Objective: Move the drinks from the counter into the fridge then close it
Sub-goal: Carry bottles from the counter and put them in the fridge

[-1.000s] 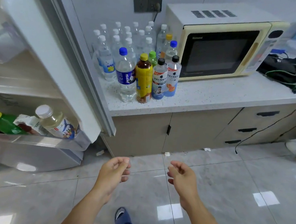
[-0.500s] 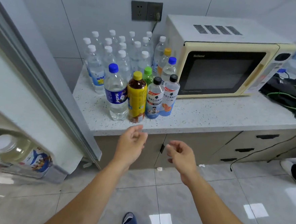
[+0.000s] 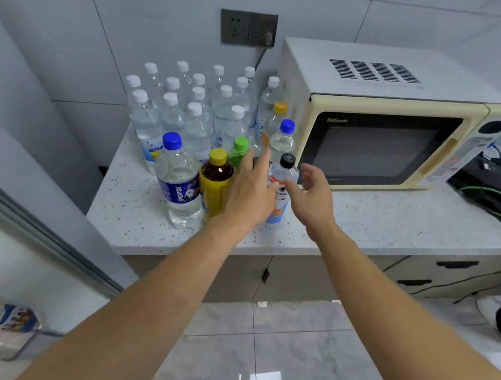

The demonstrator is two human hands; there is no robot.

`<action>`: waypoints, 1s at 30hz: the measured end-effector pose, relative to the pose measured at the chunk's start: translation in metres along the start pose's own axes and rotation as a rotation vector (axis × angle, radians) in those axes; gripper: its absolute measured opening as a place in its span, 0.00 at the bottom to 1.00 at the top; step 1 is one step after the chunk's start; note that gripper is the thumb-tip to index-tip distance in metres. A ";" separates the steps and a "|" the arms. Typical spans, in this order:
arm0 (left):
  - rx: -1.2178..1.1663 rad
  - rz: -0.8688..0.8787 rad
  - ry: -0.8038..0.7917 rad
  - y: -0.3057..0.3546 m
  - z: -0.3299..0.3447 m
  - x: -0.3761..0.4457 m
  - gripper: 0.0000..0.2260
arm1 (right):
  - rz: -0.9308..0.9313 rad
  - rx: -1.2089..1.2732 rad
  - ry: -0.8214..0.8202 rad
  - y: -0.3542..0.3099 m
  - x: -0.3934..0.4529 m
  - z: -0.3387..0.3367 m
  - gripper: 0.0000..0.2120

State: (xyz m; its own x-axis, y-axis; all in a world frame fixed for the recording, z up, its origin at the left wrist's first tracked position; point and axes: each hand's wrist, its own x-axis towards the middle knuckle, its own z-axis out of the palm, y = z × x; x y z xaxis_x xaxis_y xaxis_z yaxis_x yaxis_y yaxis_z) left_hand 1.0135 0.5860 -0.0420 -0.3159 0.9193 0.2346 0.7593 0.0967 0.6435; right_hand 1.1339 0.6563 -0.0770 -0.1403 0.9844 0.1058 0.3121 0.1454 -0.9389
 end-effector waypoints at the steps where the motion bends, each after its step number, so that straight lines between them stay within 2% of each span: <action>1: 0.041 0.003 -0.002 0.000 0.000 0.006 0.29 | -0.015 -0.004 -0.009 -0.003 0.008 0.000 0.19; 6: 0.182 -0.036 -0.019 -0.004 0.008 0.027 0.27 | -0.021 -0.060 -0.155 -0.005 0.038 0.001 0.25; 11: 0.288 -0.086 -0.020 -0.006 0.016 0.030 0.26 | -0.069 -0.078 -0.256 -0.005 0.053 0.003 0.12; 18: 0.314 -0.107 0.039 0.009 0.023 0.023 0.18 | -0.099 -0.067 -0.289 0.010 0.048 -0.030 0.08; 23: 0.246 0.003 0.056 0.024 0.041 0.003 0.20 | -0.228 -0.062 -0.244 0.021 0.044 -0.060 0.06; 26: 0.179 0.064 0.058 0.030 0.055 -0.003 0.19 | -0.216 -0.067 -0.225 0.031 0.043 -0.072 0.07; 30: -0.087 -0.012 0.131 0.017 0.069 -0.006 0.20 | -0.169 -0.054 -0.253 0.041 0.042 -0.077 0.11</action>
State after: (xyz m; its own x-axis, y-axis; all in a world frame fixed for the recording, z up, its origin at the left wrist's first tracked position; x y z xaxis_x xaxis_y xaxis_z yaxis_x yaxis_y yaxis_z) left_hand 1.0675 0.6087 -0.0833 -0.4008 0.8600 0.3159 0.7047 0.0690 0.7062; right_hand 1.2129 0.7112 -0.0864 -0.4217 0.8911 0.1679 0.3129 0.3168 -0.8954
